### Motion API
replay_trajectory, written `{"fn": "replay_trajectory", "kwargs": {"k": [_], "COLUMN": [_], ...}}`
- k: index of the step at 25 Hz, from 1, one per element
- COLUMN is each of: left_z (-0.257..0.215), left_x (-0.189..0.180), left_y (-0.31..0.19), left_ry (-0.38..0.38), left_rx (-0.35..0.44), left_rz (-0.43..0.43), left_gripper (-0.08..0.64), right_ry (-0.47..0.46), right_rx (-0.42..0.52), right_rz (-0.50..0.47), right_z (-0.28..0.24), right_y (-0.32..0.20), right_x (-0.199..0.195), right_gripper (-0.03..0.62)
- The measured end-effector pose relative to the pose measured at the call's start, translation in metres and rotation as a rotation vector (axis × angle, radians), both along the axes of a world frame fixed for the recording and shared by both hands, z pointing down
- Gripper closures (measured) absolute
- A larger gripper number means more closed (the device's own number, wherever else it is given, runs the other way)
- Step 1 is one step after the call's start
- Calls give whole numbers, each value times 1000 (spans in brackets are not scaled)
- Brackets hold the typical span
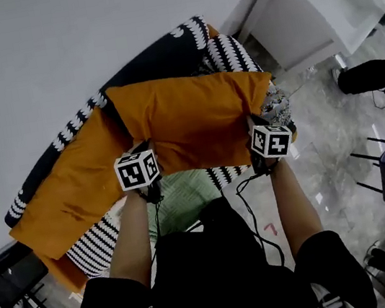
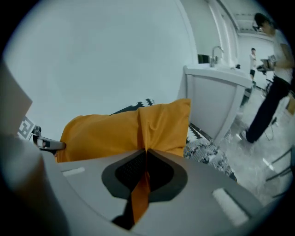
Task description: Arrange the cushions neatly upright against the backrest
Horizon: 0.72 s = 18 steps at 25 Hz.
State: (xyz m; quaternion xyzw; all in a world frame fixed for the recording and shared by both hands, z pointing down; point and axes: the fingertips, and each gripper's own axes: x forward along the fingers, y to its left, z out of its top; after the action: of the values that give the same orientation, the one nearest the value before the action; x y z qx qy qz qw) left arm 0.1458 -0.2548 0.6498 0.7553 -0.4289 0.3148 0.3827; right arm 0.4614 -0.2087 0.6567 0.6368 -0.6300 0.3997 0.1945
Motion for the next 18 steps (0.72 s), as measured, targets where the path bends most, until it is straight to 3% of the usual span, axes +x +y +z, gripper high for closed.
{"fn": "replay_trajectory", "kwargs": {"k": [5, 9, 18], "left_z": [5, 21, 67], "left_x": [-28, -33, -12], "left_y": [-3, -10, -47], "left_ry": [18, 32, 23], "left_rx": [-33, -58, -96], "left_rz": [-166, -250, -327], "left_gripper": [545, 545, 545], "right_ry": [68, 115, 76], "right_rx": [22, 30, 22], "right_rz": [-203, -300, -323], "right_z": [-2, 7, 59], "right_y": [-82, -136, -217], "right_x": [-28, -42, -34], "right_gripper": [578, 578, 578]}}
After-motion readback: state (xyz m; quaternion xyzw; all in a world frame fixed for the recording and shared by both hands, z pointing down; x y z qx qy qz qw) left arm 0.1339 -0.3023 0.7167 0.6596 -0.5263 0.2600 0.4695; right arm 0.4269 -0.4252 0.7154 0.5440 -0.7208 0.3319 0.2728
